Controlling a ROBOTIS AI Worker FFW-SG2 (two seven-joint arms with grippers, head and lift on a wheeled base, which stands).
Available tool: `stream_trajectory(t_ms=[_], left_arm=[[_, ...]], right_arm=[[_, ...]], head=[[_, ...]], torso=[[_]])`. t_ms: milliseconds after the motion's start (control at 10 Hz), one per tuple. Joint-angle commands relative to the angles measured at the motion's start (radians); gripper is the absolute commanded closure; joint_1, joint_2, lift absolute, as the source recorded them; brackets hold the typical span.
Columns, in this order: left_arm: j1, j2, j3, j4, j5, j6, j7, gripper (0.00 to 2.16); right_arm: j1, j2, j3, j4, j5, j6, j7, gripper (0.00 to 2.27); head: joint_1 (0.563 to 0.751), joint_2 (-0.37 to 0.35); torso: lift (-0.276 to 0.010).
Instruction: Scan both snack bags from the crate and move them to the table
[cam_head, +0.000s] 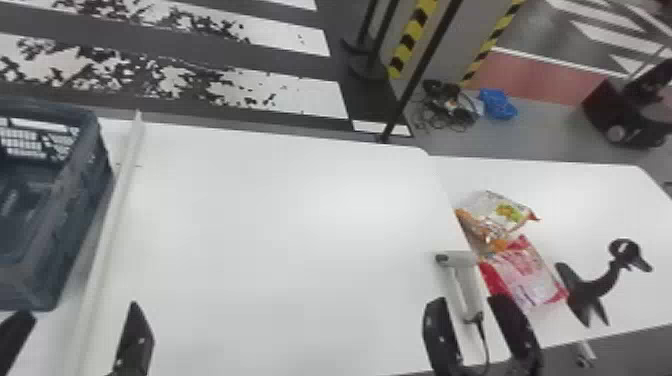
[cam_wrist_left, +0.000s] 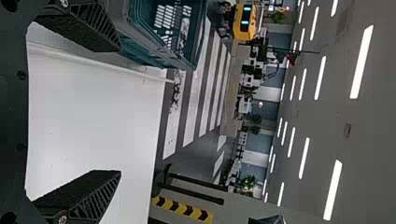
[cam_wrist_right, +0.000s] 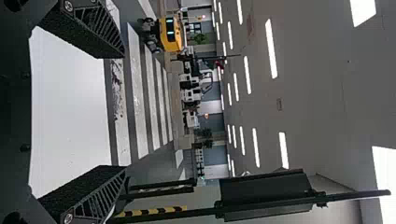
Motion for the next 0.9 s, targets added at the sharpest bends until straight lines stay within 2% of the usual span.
stream_trajectory(t_ms=[0, 800], left_arm=[[0.0, 0.0, 0.0, -0.002, 0.0, 0.001, 0.0, 0.06], [0.0, 0.0, -0.006, -0.015, 0.0, 0.004, 0.0, 0.06]], right_arm=[[0.005, -0.001, -0.003, 0.0, 0.0, -0.006, -0.001, 0.08], [0.022, -0.006, -0.012, -0.012, -0.002, -0.03, 0.0, 0.08]], head=[[0.695, -0.35], [0.695, -0.35]], torso=[[-0.087], [-0.087]])
